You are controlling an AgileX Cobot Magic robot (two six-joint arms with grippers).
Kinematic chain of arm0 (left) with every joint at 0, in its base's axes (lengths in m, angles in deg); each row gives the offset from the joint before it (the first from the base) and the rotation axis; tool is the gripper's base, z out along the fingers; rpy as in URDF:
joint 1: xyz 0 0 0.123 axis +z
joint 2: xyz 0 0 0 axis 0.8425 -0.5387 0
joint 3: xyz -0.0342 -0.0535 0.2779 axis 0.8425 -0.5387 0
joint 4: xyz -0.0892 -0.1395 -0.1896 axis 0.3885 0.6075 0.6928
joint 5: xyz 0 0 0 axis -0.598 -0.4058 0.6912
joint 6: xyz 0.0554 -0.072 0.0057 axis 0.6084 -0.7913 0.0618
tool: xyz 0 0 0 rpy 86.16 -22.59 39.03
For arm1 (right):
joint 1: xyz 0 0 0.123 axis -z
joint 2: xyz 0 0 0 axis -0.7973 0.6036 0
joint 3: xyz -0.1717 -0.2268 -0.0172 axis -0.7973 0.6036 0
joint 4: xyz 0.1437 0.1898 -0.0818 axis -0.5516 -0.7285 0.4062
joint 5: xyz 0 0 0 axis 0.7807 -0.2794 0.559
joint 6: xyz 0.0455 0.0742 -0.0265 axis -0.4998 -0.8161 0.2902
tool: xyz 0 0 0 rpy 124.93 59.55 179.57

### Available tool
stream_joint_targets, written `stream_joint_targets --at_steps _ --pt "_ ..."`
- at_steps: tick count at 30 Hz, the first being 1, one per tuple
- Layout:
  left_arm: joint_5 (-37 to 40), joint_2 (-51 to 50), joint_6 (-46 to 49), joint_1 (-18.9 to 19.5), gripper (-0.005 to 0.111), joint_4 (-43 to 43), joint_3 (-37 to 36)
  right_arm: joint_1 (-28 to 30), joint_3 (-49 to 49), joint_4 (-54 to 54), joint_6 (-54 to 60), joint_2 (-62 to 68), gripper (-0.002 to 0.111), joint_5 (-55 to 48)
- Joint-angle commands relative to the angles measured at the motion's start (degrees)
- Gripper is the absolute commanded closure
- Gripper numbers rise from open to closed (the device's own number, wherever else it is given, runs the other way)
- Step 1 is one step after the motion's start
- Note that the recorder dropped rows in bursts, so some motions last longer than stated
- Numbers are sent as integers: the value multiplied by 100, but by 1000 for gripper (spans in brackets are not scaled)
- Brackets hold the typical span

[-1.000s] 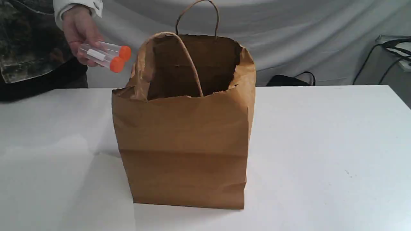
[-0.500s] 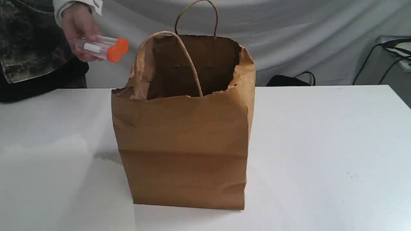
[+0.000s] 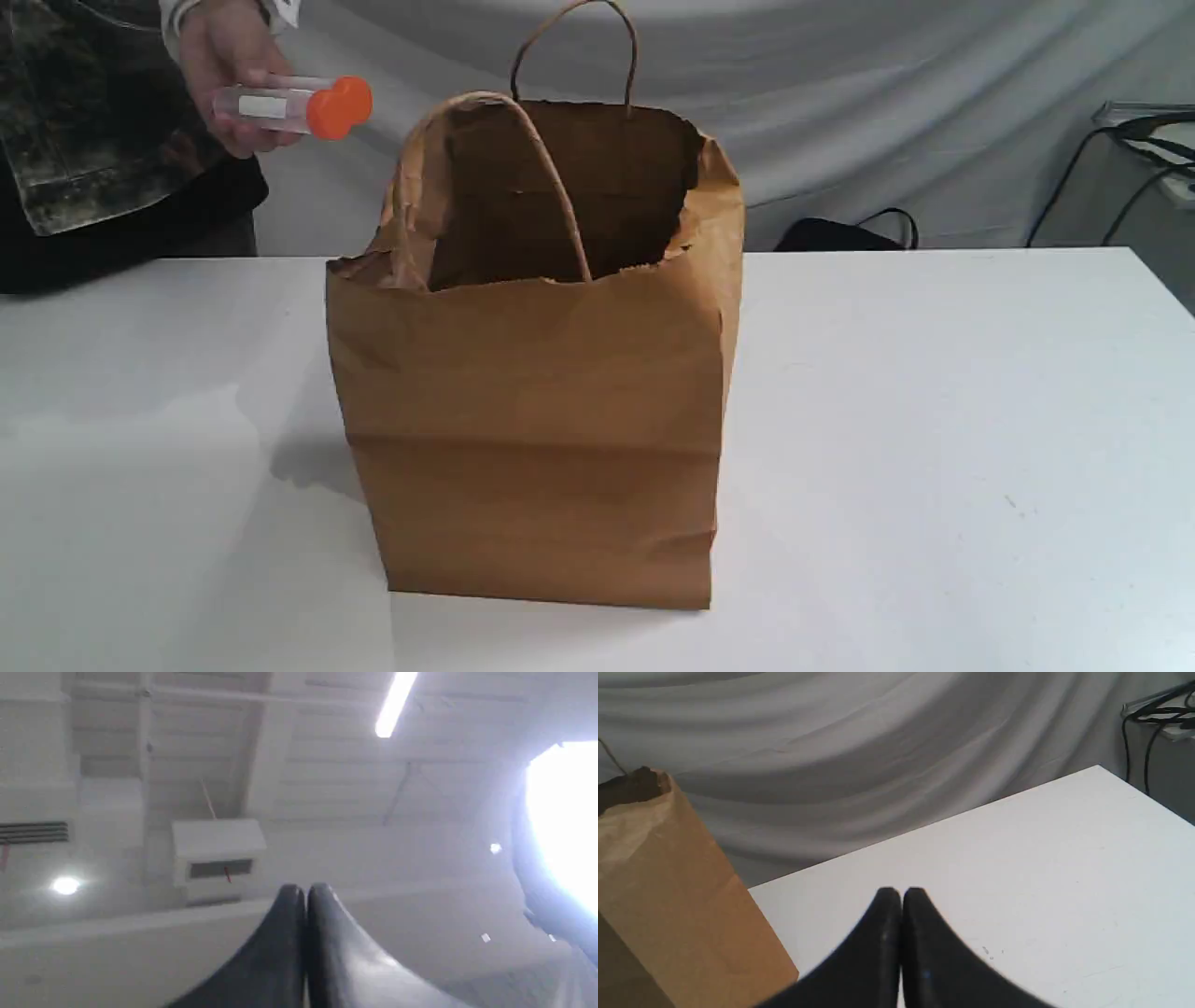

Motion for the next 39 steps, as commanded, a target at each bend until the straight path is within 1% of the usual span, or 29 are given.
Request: stream_joint_targets --at_steps 1,3,5,6,8,9,10,12,13,15,16,17,19,20,22,23,24,26,29,34,37,39 --pt "538 -1340 -143 -28 107 -811 818 -21 19 -32 42 -28 108 91" --pt "862 -1848 -143 -28 107 -1037 1267 -21 19 -32 57 -28 108 91" --pt "1557 -2403 -198 -28 107 -1084 1771 -21 19 -20 78 -28 108 91" --pt "2041 -2640 -403 -28 107 -1065 2037 -21 19 -20 78 -28 108 91" --pt "3357 -3004 -1118 -28 107 -978 2530 -21 19 -20 95 -28 108 91" --pt "4198 -3197 -1693 -28 107 -1004 2871 -21 19 -20 95 -28 108 91" --pt "5208 -3424 -2306 -28 107 -1129 3272 -21 19 -20 95 -28 108 91" --pt "6426 -3731 -2716 -47 107 -1440 3751 -21 19 -20 93 -28 108 102" --pt "6867 -3839 -2662 -125 107 -1494 3911 -21 19 -20 93 -28 108 102" --pt "7736 -4064 -2163 -323 107 -1436 4202 -21 19 -20 93 -28 108 102" --pt "8203 -4160 -1609 -479 107 -1211 4328 -21 19 -31 93 -28 108 99" --pt "8470 -4232 -1281 -558 107 -1015 4386 -21 19 -31 93 -28 108 118" --pt "9004 -4408 199 -811 107 78 4583 -21 19 -31 93 -28 108 118" --pt "9111 -4450 611 -867 107 566 4629 -21 19 -31 93 -28 108 118" --pt "9524 -4590 1912 -982 107 1884 4831 -21 19 -31 93 -28 108 118" --pt "9768 -4641 2446 -1004 107 2413 4974 -21 19 -31 93 -28 108 118" --pt "10240 -4729 2881 -1004 107 3201 5146 -21 19 -31 93 -28 108 123" --pt "11042 -4875 3554 -1004 107 4017 5541 -21 19 -31 93 -28 108 123" --pt "12129 -5192 4222 -1004 107 4573 6114 -21 19 -31 93 -28 108 102" --pt "13119 -5841 4354 -993 107 4681 7036 -21 19 -31 93 -28 108 102" --pt "13119 -6320 4365 -993 107 4651 7452 -21 19 -31 93 -28 108 102" --pt "13119 -6549 4365 -993 107 4683 7602 -21 19 -31 93 -28 108 102"
